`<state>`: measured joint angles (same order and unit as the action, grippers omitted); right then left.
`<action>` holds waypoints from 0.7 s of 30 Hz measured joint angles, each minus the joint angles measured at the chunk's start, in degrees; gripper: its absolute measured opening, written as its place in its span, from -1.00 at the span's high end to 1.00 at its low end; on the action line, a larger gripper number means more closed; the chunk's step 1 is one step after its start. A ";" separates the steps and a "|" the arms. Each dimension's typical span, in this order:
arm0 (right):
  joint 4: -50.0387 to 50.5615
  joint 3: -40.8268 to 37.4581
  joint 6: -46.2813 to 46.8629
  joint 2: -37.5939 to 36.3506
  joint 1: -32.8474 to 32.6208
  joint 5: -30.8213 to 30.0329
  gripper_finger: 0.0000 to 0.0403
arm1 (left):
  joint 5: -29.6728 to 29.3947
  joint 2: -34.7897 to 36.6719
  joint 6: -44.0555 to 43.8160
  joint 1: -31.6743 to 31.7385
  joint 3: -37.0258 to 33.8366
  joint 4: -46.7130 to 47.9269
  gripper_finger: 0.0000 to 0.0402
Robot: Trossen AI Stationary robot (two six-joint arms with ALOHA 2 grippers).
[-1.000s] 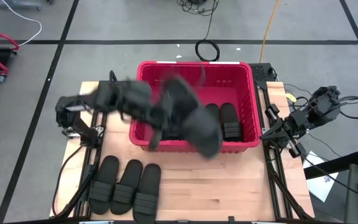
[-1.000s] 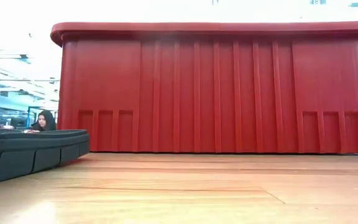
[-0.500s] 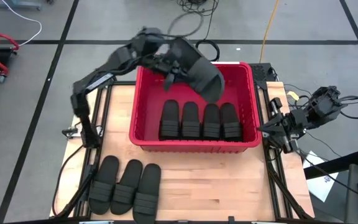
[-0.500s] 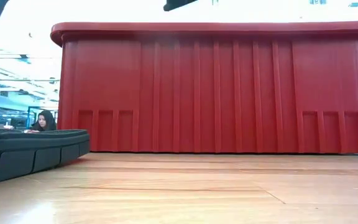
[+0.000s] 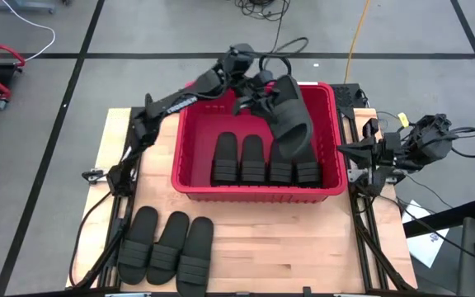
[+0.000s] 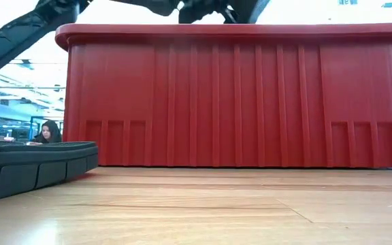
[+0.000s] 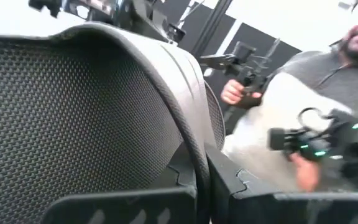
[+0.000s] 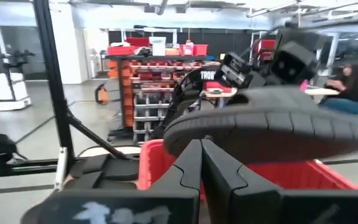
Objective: Pick and place slides into bin
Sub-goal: Put the black slide into the red bin
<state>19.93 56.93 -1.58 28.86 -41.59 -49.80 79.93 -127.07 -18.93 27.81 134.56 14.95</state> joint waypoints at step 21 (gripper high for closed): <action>0.98 0.00 -5.75 -1.80 -0.02 -10.14 1.00 | -13.30 -4.12 4.97 -2.71 0.00 10.45 1.00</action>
<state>20.90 56.93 -7.33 27.07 -41.60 -59.94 66.63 -131.20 -13.96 25.10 134.56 25.40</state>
